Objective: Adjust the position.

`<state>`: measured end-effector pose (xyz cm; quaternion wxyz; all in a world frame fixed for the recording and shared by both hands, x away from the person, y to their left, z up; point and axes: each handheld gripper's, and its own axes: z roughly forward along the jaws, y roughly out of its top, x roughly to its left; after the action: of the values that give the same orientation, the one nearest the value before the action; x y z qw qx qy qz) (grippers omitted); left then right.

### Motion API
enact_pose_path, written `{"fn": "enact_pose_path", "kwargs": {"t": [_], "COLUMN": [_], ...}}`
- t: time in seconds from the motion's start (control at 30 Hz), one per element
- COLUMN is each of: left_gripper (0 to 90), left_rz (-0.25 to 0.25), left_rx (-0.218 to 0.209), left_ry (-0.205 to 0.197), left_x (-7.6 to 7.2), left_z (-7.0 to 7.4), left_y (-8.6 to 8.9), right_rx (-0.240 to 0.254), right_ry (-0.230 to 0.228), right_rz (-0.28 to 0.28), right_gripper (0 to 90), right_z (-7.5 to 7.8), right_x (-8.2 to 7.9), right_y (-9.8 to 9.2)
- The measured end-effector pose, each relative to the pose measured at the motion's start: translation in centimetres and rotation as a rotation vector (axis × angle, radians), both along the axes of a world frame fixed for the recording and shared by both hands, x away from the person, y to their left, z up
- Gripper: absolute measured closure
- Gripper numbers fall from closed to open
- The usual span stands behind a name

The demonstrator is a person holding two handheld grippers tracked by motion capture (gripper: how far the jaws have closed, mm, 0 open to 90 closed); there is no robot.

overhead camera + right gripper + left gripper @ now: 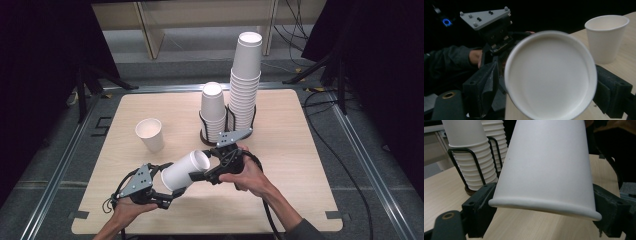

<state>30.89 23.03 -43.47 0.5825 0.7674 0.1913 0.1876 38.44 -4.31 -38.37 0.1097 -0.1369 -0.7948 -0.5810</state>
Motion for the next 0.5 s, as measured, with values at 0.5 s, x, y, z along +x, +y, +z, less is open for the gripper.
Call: {"fn": "enact_pose_path", "kwargs": {"t": [0.5], "left_gripper": [16.0], "left_rz": [-0.042], "left_rx": [0.185], "left_ry": [0.04], "left_x": [-0.4], "left_z": [-0.3], "left_y": [-0.8], "right_rx": [-0.399], "right_ry": [-0.341], "right_rz": [0.053], "right_gripper": [15.7], "right_z": [1.9], "right_x": [-2.1], "right_y": [0.7]}}
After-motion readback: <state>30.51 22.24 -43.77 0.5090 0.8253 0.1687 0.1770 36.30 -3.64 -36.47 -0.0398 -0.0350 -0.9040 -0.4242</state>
